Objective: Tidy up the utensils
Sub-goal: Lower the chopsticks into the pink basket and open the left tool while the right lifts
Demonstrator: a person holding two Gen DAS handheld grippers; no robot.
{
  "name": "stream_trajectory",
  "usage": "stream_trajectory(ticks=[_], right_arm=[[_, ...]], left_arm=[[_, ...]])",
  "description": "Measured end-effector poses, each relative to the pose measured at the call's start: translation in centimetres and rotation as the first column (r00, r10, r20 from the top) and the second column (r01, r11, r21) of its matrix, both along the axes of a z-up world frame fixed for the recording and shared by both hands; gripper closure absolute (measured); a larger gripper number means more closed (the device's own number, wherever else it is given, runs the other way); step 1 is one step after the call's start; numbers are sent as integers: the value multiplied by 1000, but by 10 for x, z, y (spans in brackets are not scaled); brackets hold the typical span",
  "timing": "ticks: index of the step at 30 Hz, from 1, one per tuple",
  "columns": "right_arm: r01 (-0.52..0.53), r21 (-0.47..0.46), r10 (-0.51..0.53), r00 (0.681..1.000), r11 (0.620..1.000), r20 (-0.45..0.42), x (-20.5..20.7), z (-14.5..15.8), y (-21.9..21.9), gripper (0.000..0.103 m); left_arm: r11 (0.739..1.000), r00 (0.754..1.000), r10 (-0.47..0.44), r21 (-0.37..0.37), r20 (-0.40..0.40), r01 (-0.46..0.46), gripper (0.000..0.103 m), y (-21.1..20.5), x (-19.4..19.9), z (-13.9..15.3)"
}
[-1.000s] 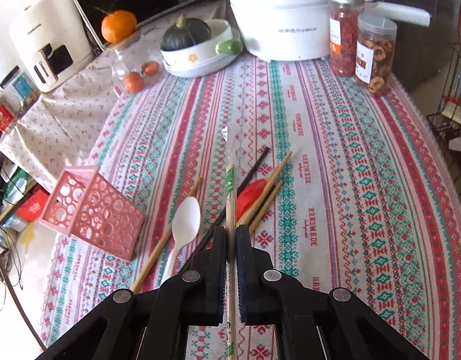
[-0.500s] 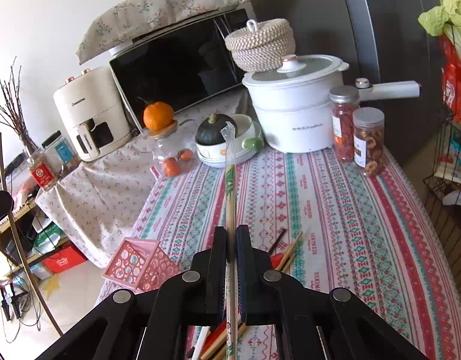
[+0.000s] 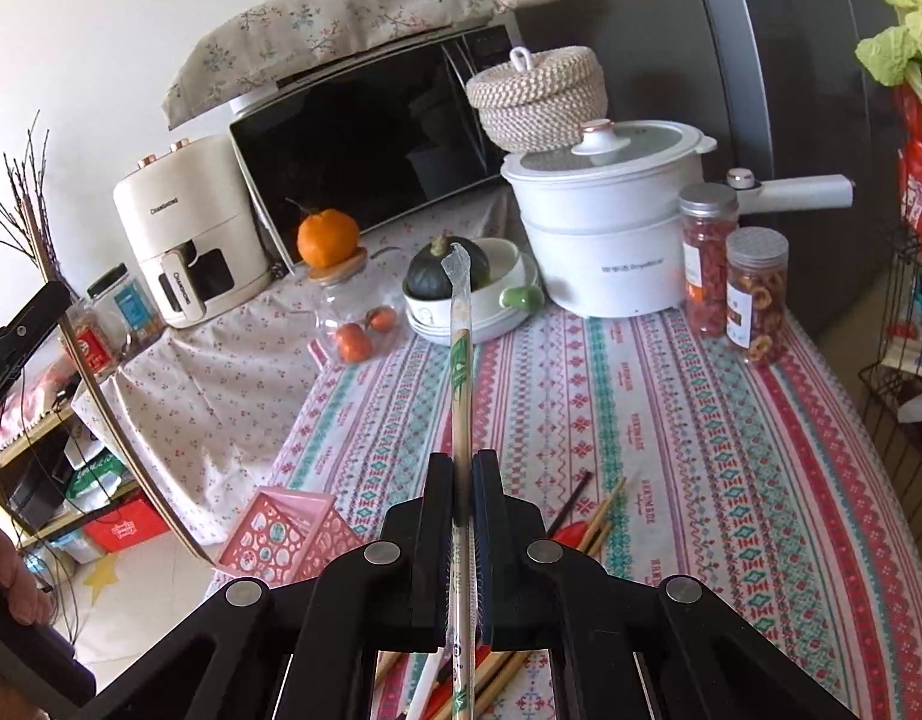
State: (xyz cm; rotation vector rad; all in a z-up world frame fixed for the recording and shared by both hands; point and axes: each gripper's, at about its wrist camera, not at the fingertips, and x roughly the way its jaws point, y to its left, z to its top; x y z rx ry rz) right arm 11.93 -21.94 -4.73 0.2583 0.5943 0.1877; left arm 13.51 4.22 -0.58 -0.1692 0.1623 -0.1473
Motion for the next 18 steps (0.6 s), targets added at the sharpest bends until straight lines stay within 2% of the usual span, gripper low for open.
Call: stream_trajectory(ticks=[4,10,18], right_arm=[[15,-5,-15,1000,1000,10,3,-1,2,98],[4,-12,-3,1000,1000,20,3,0,7,98],[1,13,-1,1000,1000,19,6,-2,0,98]], left_arm=[[998,999,52,43,-14,-51,94,-8,21,-25],[992,989,115,59,-89,-110,94,-8,44,-57],[987,977,144,96,-156,-131,94,-11,52,-79]])
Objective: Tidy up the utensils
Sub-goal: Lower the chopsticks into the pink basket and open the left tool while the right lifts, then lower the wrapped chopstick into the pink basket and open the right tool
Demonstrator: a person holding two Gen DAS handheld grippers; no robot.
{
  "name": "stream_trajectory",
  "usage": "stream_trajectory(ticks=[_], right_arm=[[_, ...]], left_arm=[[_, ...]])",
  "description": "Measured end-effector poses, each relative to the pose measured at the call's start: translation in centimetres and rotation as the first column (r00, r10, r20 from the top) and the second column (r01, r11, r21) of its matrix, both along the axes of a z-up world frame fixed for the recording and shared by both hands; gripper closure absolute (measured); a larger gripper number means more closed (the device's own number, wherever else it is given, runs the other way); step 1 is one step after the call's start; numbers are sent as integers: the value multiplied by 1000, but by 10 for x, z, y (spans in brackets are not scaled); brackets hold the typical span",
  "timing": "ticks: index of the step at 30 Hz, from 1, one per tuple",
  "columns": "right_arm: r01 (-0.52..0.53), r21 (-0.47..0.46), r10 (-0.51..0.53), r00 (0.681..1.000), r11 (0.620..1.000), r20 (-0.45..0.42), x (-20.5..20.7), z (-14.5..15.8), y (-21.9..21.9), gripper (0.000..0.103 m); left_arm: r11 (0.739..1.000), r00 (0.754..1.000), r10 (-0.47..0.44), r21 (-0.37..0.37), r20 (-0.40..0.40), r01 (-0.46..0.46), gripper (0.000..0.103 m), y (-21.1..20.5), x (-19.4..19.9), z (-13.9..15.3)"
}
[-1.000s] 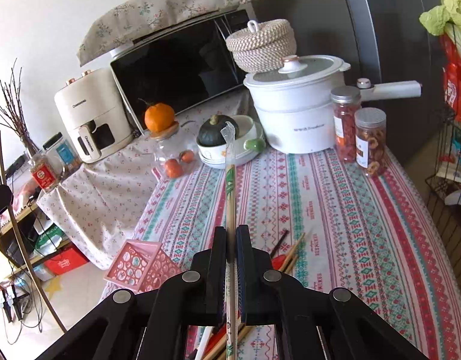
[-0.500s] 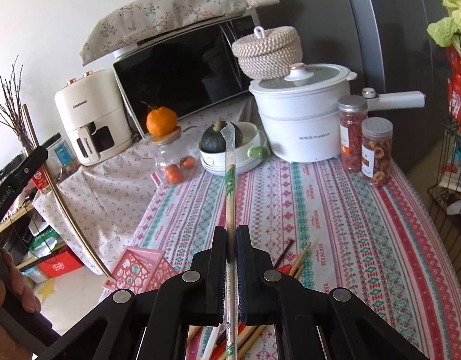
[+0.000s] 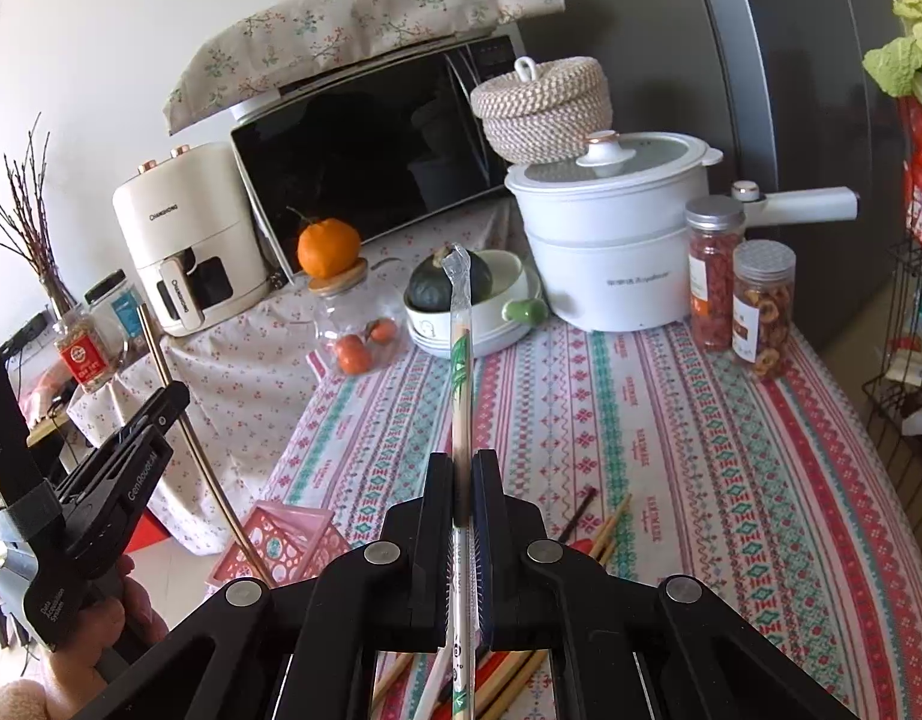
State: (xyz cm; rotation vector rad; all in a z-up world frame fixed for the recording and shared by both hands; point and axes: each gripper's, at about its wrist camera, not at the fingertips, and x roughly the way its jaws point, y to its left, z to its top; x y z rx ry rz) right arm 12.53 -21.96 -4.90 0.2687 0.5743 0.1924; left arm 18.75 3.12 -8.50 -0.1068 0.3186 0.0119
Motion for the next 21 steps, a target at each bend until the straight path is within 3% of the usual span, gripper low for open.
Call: stream_trajectory(ticks=[6,7,10,11,16,21], right_arm=[[3,21,-3,1000,1000,5,0,3,-6,98],[3,23,-3,1000,1000,6,0,3,-5,98],[0,27,-1,1000,1000,13,0,5,-3,98],[-2,28,1,1000,1000,15,0,6,-2,98],[-14,31,13,999,999,39,2,10,7,98],[-35,54,31,997,998,69,9,15,22,98]], left_arm=[[999,998,-47,22,-42,48,92,-10,-6,-4],[998,997,-55,19,-52,56,86,-10,-7,-4],[997,995,-70,-15,-75,69,48,-8,-12,-1],[998,995,-64,-31,-81,62,39,-5,-14,1],[992,973,-59,-122,-221,33,30,9,-19,7],[991,931,-56,-135,-360,7,21,18,-31,7]])
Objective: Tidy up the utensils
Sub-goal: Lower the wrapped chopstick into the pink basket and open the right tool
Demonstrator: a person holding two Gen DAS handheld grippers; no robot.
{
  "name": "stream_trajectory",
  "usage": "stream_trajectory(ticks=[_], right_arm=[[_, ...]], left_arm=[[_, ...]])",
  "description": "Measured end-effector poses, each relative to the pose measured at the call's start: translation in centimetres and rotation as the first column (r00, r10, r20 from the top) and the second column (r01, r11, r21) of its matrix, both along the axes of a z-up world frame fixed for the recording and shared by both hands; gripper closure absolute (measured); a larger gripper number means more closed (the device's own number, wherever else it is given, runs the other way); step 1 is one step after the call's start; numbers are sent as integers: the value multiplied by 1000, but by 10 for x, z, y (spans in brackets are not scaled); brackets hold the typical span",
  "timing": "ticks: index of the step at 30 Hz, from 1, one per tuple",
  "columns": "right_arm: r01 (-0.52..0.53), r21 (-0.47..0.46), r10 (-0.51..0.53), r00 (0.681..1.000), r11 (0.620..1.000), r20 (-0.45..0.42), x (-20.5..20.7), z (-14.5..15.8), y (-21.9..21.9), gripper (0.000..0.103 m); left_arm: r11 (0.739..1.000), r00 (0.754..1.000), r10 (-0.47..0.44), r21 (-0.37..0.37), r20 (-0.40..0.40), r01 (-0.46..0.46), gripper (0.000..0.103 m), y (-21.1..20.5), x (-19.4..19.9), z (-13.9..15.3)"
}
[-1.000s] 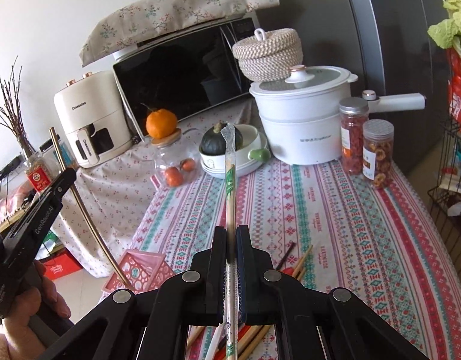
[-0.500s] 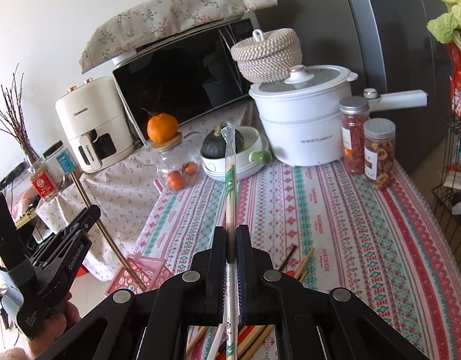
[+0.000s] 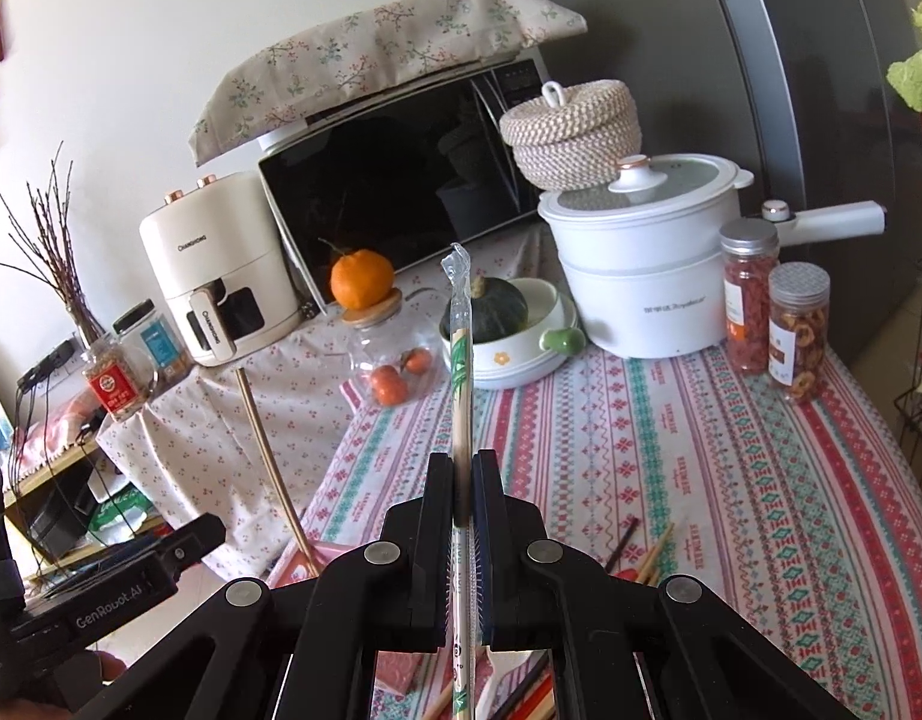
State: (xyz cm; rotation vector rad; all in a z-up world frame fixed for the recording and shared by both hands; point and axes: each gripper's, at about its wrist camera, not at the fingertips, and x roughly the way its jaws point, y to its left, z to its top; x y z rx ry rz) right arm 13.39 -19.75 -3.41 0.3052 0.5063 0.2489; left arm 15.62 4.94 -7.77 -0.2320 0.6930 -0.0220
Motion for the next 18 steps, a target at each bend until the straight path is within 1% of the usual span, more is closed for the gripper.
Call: stream_trajectory(ticks=[2,4,6,11,14,18], right_arm=[[-14,12,13,1000,1000,18,5,2,7,98],[-30,21,29,999,999,39,10,4,16,98],[-45,26,43,997,999,58,15,4,25,98],[-66,51,62,995,997,73,33,-3,49,98],[-55,23,52,993,998,106,42,-3,65,98],[-24,-7,25,990,1000,137,58,-3,86,98]], left_arm=[[1000,1000,-9,21,-25,9,17,1,-7,0],[999,999,-21,47,-46,23,16,4,-13,-1],[998,997,-34,55,-63,38,16,7,-19,-3],[995,991,-80,44,-111,86,16,17,-21,-10],[994,984,-95,44,-149,103,16,23,-19,-17],[995,981,-95,0,-170,97,16,33,-15,-20]])
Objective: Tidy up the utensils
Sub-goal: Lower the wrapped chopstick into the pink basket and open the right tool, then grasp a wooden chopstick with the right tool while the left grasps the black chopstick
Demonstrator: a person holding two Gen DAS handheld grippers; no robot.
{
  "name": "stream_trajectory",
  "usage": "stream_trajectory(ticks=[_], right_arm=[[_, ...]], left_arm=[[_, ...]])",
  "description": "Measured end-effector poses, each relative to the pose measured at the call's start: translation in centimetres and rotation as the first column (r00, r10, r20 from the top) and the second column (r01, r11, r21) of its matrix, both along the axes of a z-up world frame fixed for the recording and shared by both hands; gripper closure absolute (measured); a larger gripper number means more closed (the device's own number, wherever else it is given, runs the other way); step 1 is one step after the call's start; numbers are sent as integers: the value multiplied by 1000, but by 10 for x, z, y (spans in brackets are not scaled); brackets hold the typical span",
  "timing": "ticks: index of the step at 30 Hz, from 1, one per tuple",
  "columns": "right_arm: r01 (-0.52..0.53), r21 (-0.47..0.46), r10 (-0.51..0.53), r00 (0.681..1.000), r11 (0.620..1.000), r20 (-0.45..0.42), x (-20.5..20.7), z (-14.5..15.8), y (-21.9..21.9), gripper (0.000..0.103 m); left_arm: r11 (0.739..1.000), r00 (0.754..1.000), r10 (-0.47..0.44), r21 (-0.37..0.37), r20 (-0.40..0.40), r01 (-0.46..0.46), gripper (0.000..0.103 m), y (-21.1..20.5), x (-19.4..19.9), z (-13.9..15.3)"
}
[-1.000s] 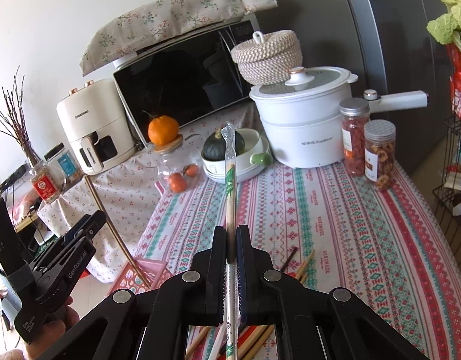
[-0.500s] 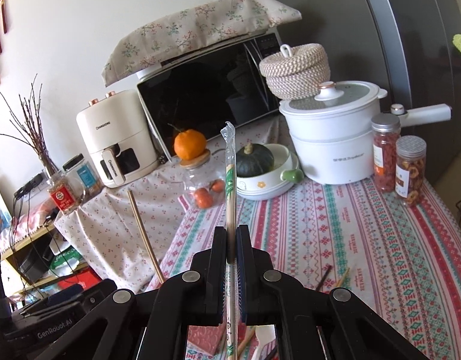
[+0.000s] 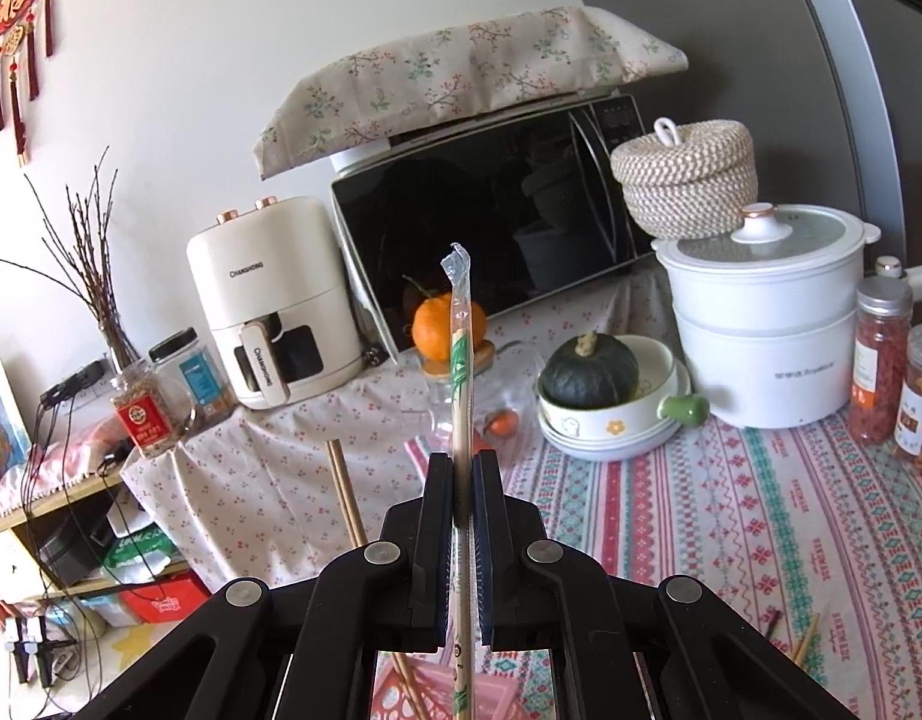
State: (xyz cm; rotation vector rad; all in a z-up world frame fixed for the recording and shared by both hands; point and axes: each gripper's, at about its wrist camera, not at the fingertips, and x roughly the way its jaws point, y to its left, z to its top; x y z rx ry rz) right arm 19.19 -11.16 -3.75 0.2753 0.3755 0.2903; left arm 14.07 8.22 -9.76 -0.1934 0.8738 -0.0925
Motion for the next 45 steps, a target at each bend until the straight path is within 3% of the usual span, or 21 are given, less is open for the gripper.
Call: stream_trajectory(ticks=[3,10,16,18,20,23,26,34,37,45], right_arm=[[25,22,-26,1000,999,13,10,-1,11,98],[98,-48,-95,994,994,48,19,-14,37,97],[53,-81,-50,998,995,32,14,-23,49,95],[35,-67,-34,999,997,11,12,-24,47,87],[22,-48,-22,1000,999,-4,9,-23,43,57],[10,-30,-11,1000,1000,-24,1,-18,33,29],[11,-25,-12,999,1000,-47,-9,-10,17,16],[62,-7,-62,986,998,-156,-23,-4,-41,0],[56,-38,-63,970,998,-233,-21,-14,-58,0],[20,-170,-100,874,985,-476,-12,-69,-89,0]], left_arm=[[1000,1000,14,-14,3,-14,16,6,3,1],[998,998,62,5,8,-62,16,22,12,-1],[996,996,85,-1,-10,-85,15,30,17,-6],[996,996,88,-1,-11,-88,15,30,17,-7],[996,996,86,2,-8,-86,15,29,16,-6],[997,997,78,12,-3,-78,15,26,15,-6],[997,998,69,19,-5,-69,15,23,13,-6],[1000,999,11,9,-36,-11,15,9,9,-10],[1000,998,-12,8,-64,13,15,2,10,-16],[998,987,-68,-6,-146,68,15,-17,10,-36]])
